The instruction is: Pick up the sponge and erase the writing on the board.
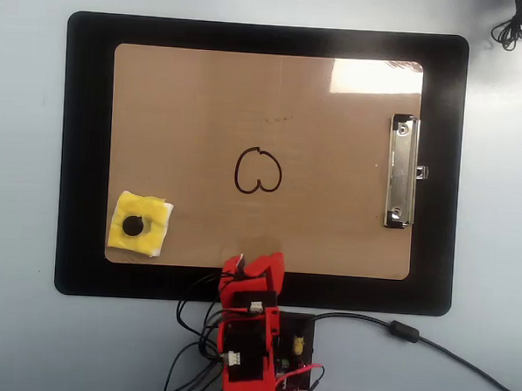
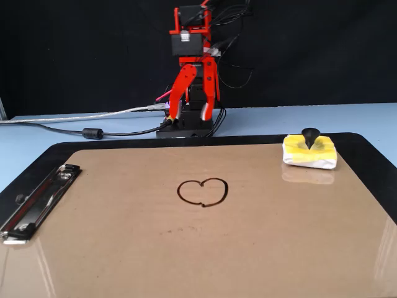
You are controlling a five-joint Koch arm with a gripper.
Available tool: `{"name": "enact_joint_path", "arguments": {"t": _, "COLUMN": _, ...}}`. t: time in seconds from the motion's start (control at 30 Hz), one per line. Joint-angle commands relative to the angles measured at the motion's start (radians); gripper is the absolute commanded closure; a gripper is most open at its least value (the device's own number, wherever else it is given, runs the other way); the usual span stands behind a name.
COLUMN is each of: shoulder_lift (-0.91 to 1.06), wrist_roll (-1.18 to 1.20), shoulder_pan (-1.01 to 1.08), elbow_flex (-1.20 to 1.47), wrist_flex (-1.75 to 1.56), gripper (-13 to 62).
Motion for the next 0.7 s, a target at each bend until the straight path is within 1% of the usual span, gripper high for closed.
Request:
{"name": "enact_joint_path", "arguments": {"t": 0.0, "shoulder_lift": 0.044, "wrist_roll": -0.029, "shoulder_pan": -0.195, "elbow_flex": 0.06, "wrist_flex": -0.281, "gripper": 18.0}}
{"name": "enact_joint_path", "arguments": {"t": 0.1, "shoulder_lift": 0.044, "wrist_roll": -0.106, "shoulder_pan": -0.439, "elbow_flex": 0.158, "wrist_flex": -0.64, "gripper": 18.0}}
{"name": "enact_joint_path", "arguments": {"t": 0.2, "shoulder_lift": 0.043, "wrist_roll": -0.267, "shoulder_pan": -0.683, "elbow_flex": 0.222, "wrist_flex": -0.969, "gripper": 17.9}}
{"name": "enact_joint_path", "arguments": {"t": 0.3, "shoulder_lift": 0.029, "wrist_roll": -0.337, "shoulder_pan": -0.839, "elbow_flex": 0.276, "wrist_flex": -1.229, "gripper": 17.8}}
{"name": "enact_joint_path", "arguments": {"t": 0.4, "shoulder_lift": -0.034, "wrist_roll": -0.336, "shoulder_pan": -0.882, "elbow_flex": 0.334, "wrist_flex": -1.397, "gripper": 17.8}}
{"name": "enact_joint_path", "arguments": {"t": 0.57, "shoulder_lift": -0.239, "wrist_roll": -0.322, "shoulder_pan": -0.879, "elbow_flex": 0.341, "wrist_flex": -1.54, "gripper": 17.8}}
{"name": "enact_joint_path", "arguments": {"t": 0.67, "shoulder_lift": -0.316, "wrist_roll": -0.287, "shoulder_pan": -0.868, "elbow_flex": 0.341, "wrist_flex": -1.614, "gripper": 17.8}}
